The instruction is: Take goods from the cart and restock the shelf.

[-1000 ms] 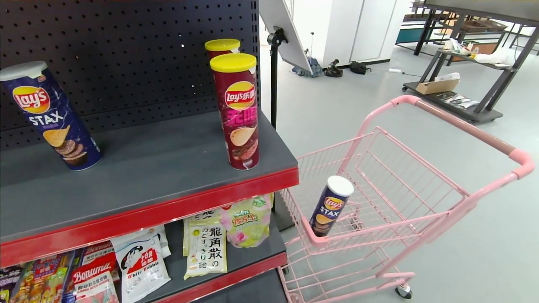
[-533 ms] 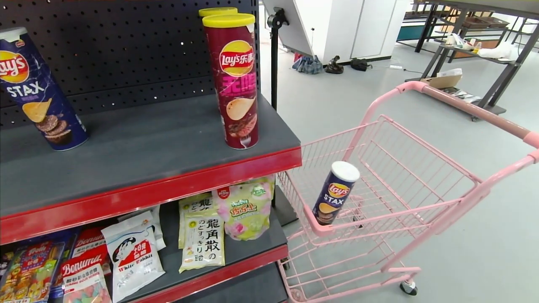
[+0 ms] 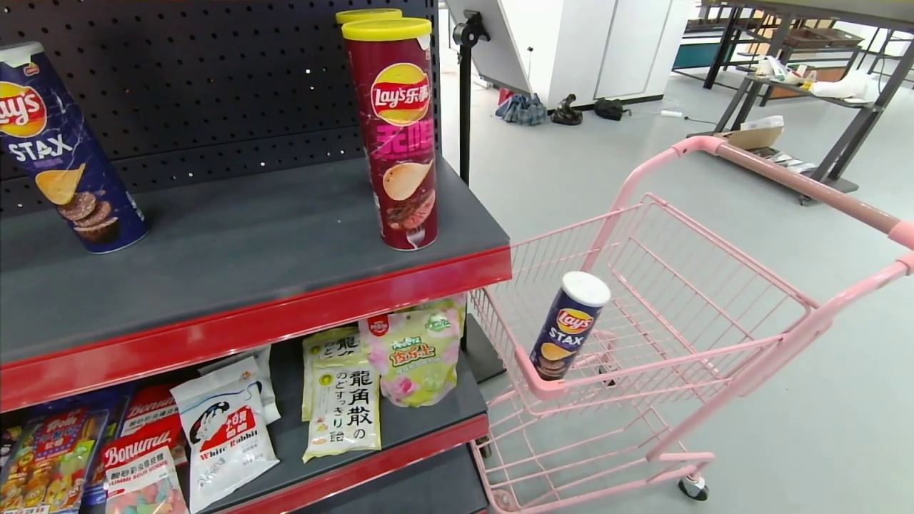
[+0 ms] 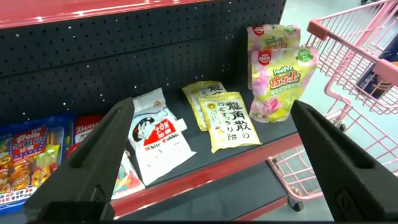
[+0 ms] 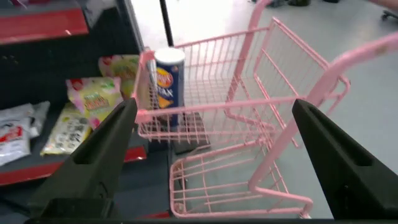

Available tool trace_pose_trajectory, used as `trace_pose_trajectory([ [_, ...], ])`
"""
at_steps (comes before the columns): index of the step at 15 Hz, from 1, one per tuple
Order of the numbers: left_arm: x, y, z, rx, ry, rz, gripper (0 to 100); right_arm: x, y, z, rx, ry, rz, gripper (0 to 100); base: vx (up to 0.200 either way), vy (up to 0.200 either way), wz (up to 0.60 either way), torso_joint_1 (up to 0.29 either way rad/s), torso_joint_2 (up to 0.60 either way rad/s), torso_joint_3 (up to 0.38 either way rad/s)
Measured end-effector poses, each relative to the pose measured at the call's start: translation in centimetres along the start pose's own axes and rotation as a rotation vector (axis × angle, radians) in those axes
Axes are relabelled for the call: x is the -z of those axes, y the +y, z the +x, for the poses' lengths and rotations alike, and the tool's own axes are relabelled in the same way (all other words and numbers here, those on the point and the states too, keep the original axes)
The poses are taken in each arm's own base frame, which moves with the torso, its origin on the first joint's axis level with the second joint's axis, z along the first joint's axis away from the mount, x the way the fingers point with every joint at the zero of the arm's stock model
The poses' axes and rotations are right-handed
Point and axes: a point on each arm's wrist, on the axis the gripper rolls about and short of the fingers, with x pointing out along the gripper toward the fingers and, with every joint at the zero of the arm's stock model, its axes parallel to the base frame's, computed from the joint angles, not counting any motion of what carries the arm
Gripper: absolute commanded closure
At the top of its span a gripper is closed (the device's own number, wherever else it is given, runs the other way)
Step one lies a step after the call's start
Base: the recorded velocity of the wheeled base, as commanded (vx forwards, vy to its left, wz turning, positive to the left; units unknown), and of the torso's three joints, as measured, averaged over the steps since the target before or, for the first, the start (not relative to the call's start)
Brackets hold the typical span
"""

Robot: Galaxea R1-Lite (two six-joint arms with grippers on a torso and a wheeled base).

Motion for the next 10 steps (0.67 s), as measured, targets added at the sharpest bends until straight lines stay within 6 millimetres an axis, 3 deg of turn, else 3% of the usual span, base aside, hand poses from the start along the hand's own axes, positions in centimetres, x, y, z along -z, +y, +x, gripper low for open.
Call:
trace_pose_trajectory([
  [2, 0.0, 0.0, 0.0, 0.000, 0.000, 0.000, 0, -3.8, -0.2, 3.8, -0.050, 0.036, 0.027, 0, 0.000, 0.000, 0.00, 0.000, 0.00, 0.000],
  [4, 0.0, 0.0, 0.0, 0.000, 0.000, 0.001, 0, -5.4, -0.4, 9.8, -0.124, 0.094, 0.053, 0, 0.000, 0.000, 0.00, 0.000, 0.00, 0.000],
  [7, 0.0, 0.0, 0.0, 0.000, 0.000, 0.001, 0, -3.1, -0.5, 18.4, -0.226, 0.204, 0.090, 0, 0.000, 0.000, 0.00, 0.000, 0.00, 0.000],
  [10, 0.0, 0.0, 0.0, 0.000, 0.000, 0.002, 0, 0.7, -0.4, 23.7, -0.303, 0.281, 0.113, 0, 0.000, 0.000, 0.00, 0.000, 0.00, 0.000],
])
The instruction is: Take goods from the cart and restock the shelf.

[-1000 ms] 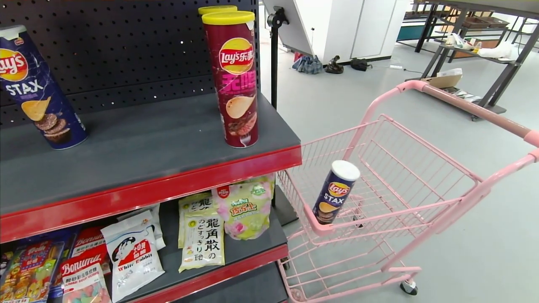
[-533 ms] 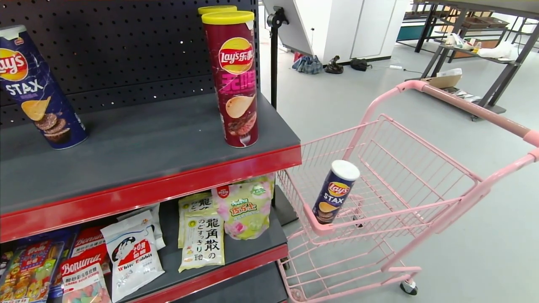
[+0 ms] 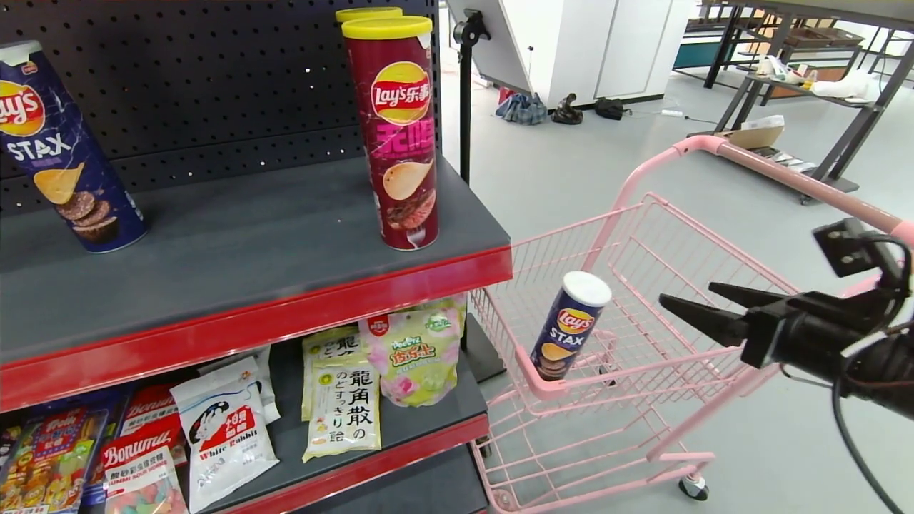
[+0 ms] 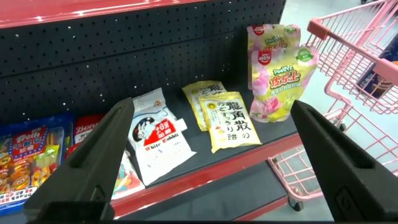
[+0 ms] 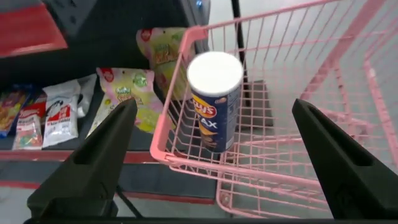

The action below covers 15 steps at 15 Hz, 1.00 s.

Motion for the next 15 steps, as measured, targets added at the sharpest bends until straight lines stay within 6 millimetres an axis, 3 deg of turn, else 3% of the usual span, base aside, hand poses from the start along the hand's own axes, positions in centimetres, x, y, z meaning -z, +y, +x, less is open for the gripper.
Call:
trace_pose_trajectory([
  [2, 0.0, 0.0, 0.0, 0.000, 0.000, 0.000, 0, 1.6, -0.6, 2.5, -0.041, 0.060, 0.018, 0, 0.000, 0.000, 0.00, 0.000, 0.00, 0.000],
  [5, 0.0, 0.0, 0.0, 0.000, 0.000, -0.001, 0, 3.6, -0.8, 4.5, -0.072, 0.148, 0.016, 0, 0.000, 0.000, 0.00, 0.000, 0.00, 0.000],
  [15, 0.0, 0.0, 0.0, 0.000, 0.000, -0.002, 0, 7.1, -2.3, 9.5, -0.164, 0.167, 0.011, 0, 0.000, 0.000, 0.00, 0.000, 0.00, 0.000],
])
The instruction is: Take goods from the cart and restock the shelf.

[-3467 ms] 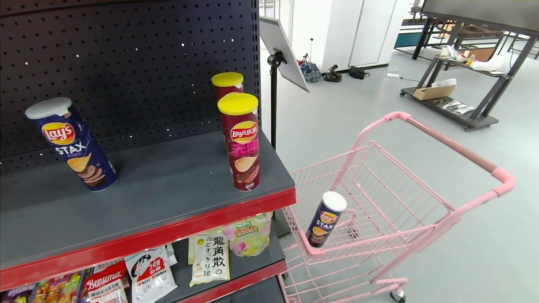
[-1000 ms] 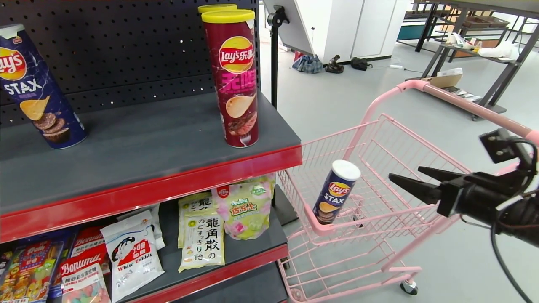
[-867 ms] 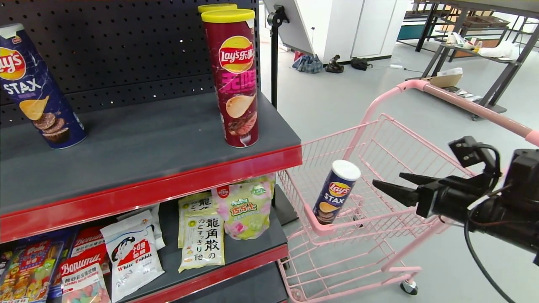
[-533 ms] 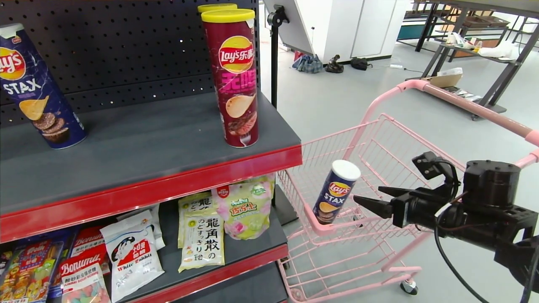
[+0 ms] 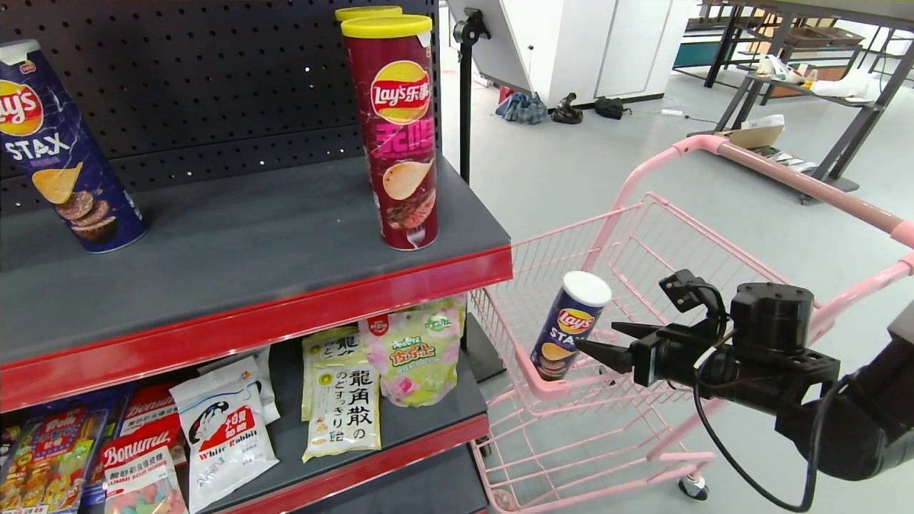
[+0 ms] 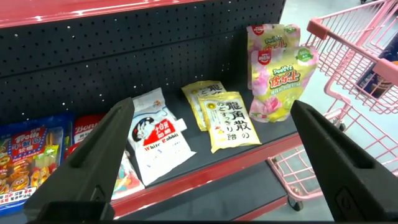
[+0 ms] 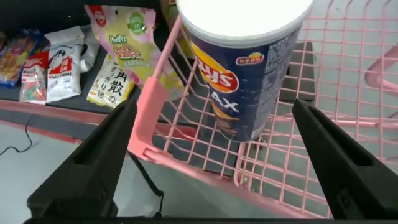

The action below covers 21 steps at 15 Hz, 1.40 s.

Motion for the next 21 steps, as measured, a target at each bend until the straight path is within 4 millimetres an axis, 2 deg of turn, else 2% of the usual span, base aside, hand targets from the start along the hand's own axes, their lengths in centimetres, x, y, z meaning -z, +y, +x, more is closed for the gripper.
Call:
trace_pose_trajectory([
  [12, 0.0, 0.0, 0.0, 0.000, 0.000, 0.002, 0, 1.0, -5.1, 5.4, -0.088, -0.058, -0.104, 0, 0.000, 0.000, 0.00, 0.000, 0.00, 0.000],
  [21, 0.0, 0.0, 0.0, 0.000, 0.000, 0.001, 0, 0.8, -5.4, 8.0, -0.128, -0.085, -0.132, 0, 0.000, 0.000, 0.00, 0.000, 0.00, 0.000],
])
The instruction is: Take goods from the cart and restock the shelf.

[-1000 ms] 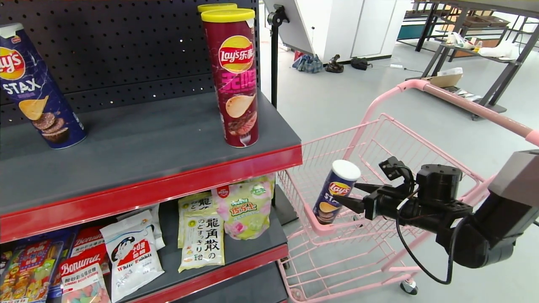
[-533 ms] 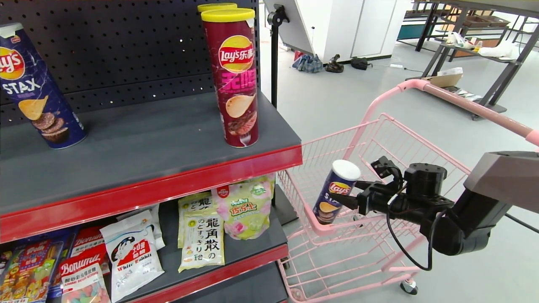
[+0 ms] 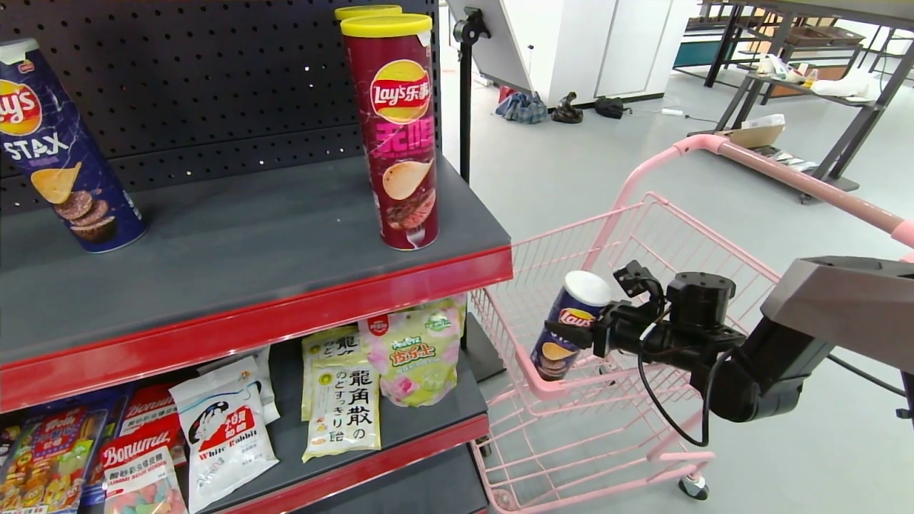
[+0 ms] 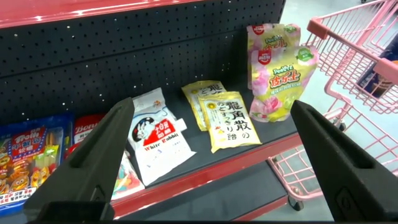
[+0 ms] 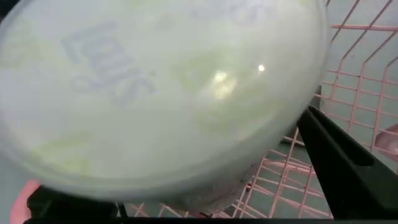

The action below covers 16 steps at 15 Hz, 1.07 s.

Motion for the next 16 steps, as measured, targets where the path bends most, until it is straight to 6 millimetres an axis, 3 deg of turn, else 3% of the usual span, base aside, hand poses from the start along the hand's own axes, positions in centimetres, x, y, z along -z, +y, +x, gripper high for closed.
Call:
trace_pose_trajectory([
  [1, 0.0, 0.0, 0.0, 0.000, 0.000, 0.000, 0, 0.0, 0.0, 0.2, -0.004, -0.001, -0.003, 100, 0.000, 0.000, 0.00, 0.000, 0.00, 0.000],
  [9, 0.0, 0.0, 0.0, 0.000, 0.000, 0.000, 0, -0.2, 0.8, 0.9, -0.002, -0.005, -0.011, 100, 0.000, 0.000, 0.00, 0.000, 0.00, 0.000],
  [11, 0.0, 0.0, 0.0, 0.001, 0.000, 0.000, 0, -1.1, 1.0, 0.5, 0.026, -0.008, -0.014, 100, 0.000, 0.000, 0.00, 0.000, 0.00, 0.000],
  [13, 0.0, 0.0, 0.0, 0.000, 0.000, 0.000, 0, -3.8, 1.7, -0.6, 0.054, -0.032, -0.030, 100, 0.000, 0.000, 0.00, 0.000, 0.00, 0.000],
  [16, 0.0, 0.0, 0.0, 0.001, 0.000, 0.000, 0, -10.1, 3.7, -4.1, 0.161, -0.106, -0.073, 100, 0.000, 0.000, 0.00, 0.000, 0.00, 0.000],
])
